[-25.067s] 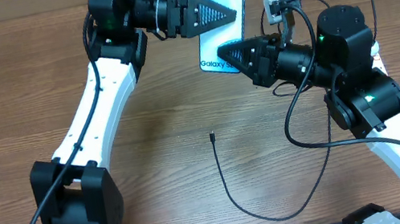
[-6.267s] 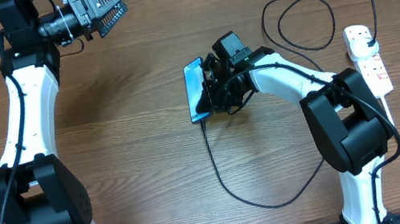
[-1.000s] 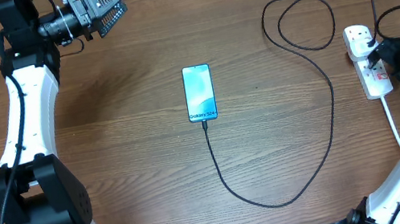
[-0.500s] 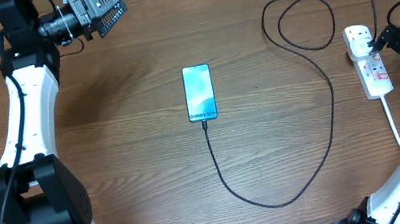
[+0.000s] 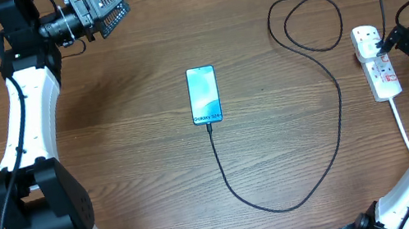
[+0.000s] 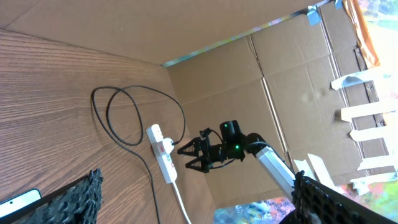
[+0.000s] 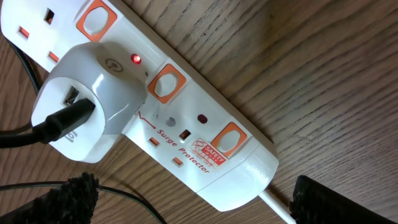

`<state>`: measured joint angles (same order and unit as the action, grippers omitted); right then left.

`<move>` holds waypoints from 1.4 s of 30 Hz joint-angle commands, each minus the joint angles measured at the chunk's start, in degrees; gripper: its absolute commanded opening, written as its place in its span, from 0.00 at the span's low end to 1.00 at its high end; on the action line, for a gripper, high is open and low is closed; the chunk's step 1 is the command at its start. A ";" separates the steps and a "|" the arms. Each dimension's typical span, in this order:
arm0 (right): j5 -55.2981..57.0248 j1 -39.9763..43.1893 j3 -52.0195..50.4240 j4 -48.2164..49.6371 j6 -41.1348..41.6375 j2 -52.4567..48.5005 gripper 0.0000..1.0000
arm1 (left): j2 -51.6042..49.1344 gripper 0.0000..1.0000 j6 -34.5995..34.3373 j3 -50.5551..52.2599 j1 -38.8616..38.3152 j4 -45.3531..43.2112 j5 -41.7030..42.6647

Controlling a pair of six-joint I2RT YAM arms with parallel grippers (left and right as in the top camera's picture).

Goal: Plug charger to phone and switch on socket

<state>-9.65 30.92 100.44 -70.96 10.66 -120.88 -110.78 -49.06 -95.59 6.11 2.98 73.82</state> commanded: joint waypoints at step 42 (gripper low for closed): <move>-0.31 -0.09 0.83 11.82 -0.28 -0.22 1.00 | 20.70 1.00 37.64 1.22 -17.97 27.47 -61.92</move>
<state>-9.34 31.00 100.31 -62.98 7.88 -120.88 -90.54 -14.44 -95.59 -11.07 31.38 22.41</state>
